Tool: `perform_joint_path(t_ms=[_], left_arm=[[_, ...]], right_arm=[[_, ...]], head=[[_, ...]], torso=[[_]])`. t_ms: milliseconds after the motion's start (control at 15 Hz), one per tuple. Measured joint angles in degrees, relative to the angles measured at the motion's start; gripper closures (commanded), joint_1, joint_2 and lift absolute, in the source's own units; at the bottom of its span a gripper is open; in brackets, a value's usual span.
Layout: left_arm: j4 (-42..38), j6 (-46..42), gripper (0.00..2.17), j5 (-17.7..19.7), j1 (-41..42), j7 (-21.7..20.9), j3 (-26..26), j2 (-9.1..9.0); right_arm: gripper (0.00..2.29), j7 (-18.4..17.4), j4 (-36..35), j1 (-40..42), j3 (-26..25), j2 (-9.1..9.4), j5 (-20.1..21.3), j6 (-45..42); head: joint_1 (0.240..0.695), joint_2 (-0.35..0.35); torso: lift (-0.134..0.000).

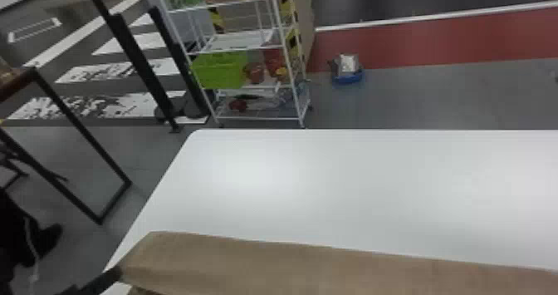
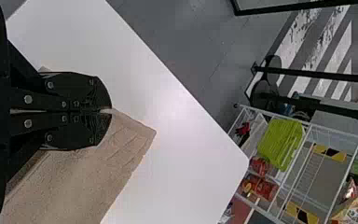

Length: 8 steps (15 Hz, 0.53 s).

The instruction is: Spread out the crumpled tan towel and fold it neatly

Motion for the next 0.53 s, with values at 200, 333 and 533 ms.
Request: perform_joint_path(t_ms=[200,333,533], left_arm=[[0.26,0.52,1.42,-0.17,0.05,-0.13,-0.27,0.0],[0.29,1.26,1.42,-0.14,0.02,-0.13,-0.02,0.0],[0.14,2.58,1.42,-0.05,0.04,-0.6,0.68,0.0]], right_arm=[[1.19,0.0,0.01,0.48,0.09,-0.06,0.1,-0.5],[1.19,0.0,-0.06,0.49,-0.6,-0.07,-0.05,-0.63],[1.19,0.0,-0.06,1.35,-1.46,-0.14,-0.18,-1.59]], head=[[0.695,0.35],[0.695,0.35],[0.695,0.35]], torso=[[-0.122],[-0.122],[-0.122]])
